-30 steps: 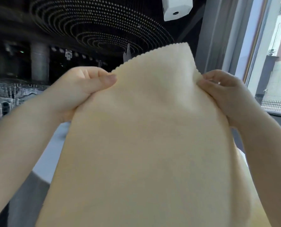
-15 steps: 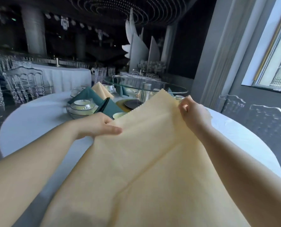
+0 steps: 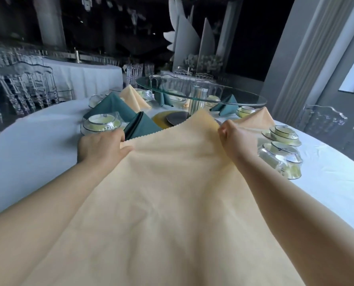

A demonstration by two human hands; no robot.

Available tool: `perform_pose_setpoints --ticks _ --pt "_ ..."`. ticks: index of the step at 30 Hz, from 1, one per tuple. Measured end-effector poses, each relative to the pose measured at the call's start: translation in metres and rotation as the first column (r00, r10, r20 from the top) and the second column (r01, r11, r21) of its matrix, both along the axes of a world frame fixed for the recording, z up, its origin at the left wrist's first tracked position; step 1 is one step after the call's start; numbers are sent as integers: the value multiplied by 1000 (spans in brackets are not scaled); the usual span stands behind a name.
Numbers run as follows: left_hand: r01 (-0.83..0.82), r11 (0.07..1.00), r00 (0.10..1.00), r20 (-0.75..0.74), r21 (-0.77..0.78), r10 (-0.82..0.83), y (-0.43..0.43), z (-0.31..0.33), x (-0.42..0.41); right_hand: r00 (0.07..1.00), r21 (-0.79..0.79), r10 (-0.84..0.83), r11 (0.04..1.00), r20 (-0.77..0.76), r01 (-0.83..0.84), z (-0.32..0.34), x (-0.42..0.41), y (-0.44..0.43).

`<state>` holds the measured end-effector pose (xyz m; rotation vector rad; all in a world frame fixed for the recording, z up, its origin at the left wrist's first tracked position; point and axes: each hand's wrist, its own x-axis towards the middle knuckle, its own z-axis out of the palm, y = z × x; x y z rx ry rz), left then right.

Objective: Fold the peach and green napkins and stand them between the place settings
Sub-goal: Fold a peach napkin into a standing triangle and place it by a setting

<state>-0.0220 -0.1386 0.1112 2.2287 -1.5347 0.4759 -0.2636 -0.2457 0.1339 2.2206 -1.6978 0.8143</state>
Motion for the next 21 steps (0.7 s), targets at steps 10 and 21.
perform_pose_setpoints --ticks 10,21 --pt "696 579 718 -376 426 -586 97 -64 -63 955 -9 -49 999 -292 48 -21 7 11" --pt "626 589 766 -263 510 -587 128 -94 -80 935 -89 351 931 -55 -355 -65 -68 182"
